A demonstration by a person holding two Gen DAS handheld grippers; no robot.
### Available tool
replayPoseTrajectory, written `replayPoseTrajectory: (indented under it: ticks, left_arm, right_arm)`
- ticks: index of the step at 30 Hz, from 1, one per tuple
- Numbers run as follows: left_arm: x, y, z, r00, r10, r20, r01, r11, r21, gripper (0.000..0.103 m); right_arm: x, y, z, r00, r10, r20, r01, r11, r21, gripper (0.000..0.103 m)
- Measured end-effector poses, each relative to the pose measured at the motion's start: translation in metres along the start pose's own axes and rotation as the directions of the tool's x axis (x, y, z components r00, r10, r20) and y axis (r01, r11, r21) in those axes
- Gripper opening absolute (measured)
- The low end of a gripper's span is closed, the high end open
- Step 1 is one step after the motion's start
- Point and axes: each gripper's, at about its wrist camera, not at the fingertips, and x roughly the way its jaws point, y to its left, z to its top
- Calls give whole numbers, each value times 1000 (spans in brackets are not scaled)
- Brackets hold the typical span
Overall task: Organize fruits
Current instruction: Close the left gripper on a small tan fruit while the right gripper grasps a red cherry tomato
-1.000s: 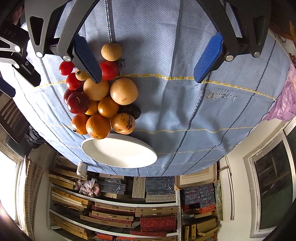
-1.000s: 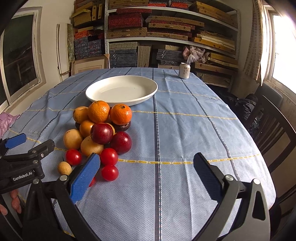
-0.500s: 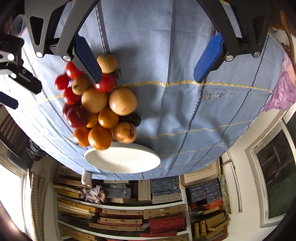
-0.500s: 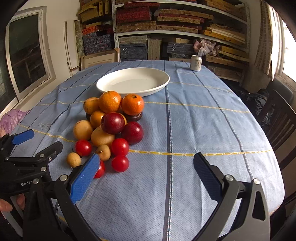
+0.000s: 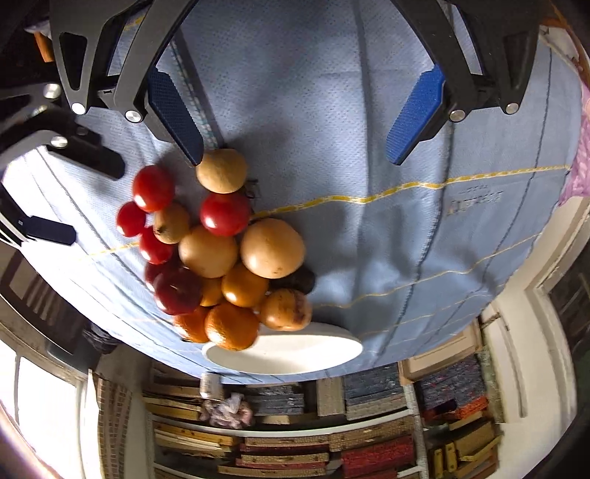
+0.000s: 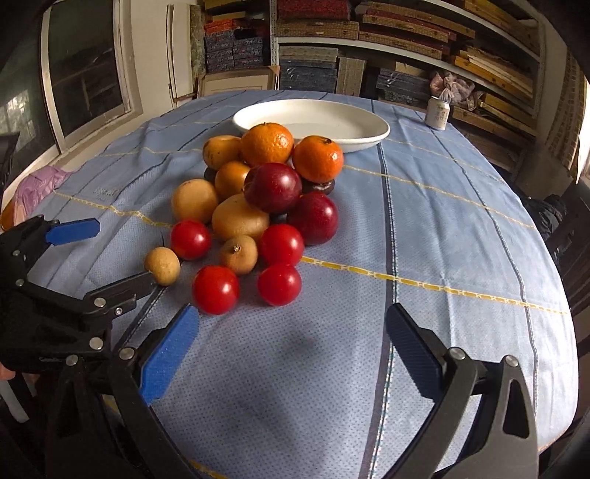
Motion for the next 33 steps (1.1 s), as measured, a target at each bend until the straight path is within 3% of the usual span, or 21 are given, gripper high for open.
replayPoseTrajectory:
  ticks: [6,11,16,18,21,24,25,27,33]
  left_arm:
    - [3,-6,4,997,-78,-19,79,995,55,99]
    - [18,-15,6,997,-55,-45,59,995,78,99]
    - [22,-12,6,997,-57,-48,60,996,66,98]
    - [23,-7,6,995,-87,-48,89,995,36,92]
    - [21,-10,5,992,-123,-29,124,992,23,77]
    - [15,-23,5,988,-155,-16,156,985,69,45]
    - [14,-26,5,989,-149,-10,149,986,79,31]
    - [13,-33,4,992,-126,2,125,986,107,29]
    - [12,-37,2,989,-148,-3,148,983,106,29]
  right_arm:
    - [9,-22,7,999,12,-48,-11,1000,9,99]
    - [22,-20,15,996,-32,-78,27,998,-64,99]
    - [32,-8,20,996,-12,-93,4,996,-89,71]
    - [33,-6,21,997,-14,-78,7,996,-89,69]
    - [33,-5,20,996,36,-81,-41,997,-60,51]
    - [30,0,18,997,33,-68,-38,996,-80,28]
    - [30,2,18,997,34,-71,-40,995,-87,26]
    - [27,7,15,996,44,-71,-50,995,-89,26]
    - [21,9,9,997,56,-49,-59,996,-68,26]
